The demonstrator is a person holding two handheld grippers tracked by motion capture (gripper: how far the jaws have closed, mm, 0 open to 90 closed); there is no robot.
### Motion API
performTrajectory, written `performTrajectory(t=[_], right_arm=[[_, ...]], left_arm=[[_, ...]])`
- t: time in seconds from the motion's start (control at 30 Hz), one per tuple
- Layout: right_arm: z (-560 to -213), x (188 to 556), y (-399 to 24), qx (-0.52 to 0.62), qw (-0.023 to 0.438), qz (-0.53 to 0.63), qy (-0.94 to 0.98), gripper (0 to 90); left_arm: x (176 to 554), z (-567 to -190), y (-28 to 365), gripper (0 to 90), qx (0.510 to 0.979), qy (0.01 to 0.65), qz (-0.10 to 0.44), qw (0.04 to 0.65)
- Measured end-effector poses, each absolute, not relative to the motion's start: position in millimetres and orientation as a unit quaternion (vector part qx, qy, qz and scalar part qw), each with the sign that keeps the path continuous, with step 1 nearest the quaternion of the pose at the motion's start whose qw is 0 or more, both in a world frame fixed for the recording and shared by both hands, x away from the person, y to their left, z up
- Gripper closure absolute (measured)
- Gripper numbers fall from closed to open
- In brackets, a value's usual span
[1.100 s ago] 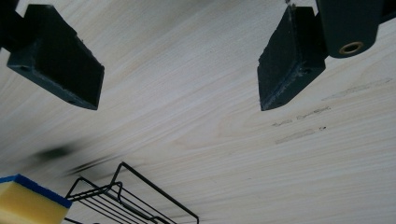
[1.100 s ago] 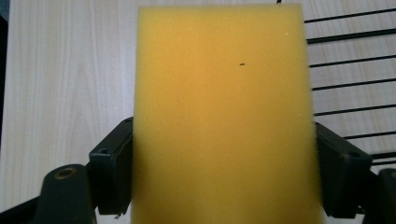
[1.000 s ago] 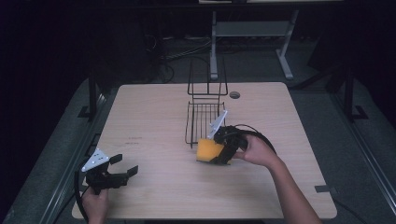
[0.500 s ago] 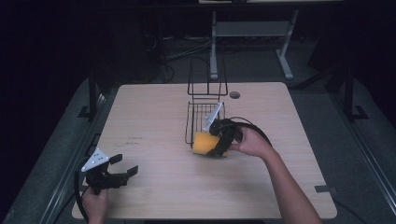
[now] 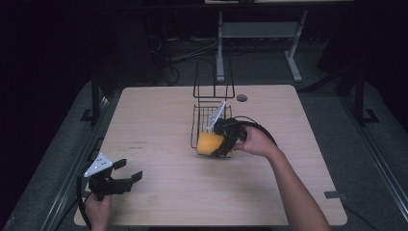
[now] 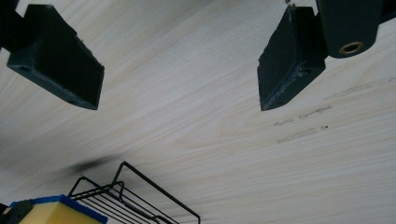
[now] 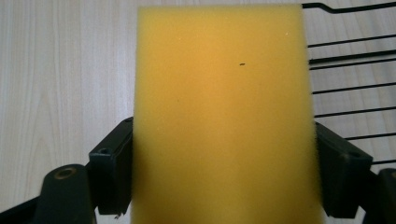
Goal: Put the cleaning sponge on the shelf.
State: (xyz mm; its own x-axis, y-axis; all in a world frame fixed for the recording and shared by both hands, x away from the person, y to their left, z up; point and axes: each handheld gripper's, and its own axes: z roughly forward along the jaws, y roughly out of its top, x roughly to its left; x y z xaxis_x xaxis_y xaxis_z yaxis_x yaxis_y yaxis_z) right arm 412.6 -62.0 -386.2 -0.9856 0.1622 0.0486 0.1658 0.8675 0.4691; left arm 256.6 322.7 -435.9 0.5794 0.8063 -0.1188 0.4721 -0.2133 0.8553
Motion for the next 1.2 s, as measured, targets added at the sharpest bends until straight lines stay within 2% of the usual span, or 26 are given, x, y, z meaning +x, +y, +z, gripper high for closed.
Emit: performTrajectory(t=[0.43, 0.8, 1.2], right_arm=[[-379.9, 423.1, -60.3, -0.088, 0.002, -0.241, -0.967, 21.1], [-387.5, 438.4, -69.2, -0.110, 0.017, -0.250, -0.962, 21.1], [-392.1, 450.4, -58.3, -0.111, 0.021, -0.239, -0.965, 21.1]], left_arm=[[256.7, -435.8, 322.6, 14.0, 0.758, 0.421, 0.180, 0.464], [257.0, -436.2, 322.4, 14.0, 0.759, 0.421, 0.180, 0.463], [256.9, -436.2, 322.1, 14.1, 0.759, 0.420, 0.179, 0.464]])
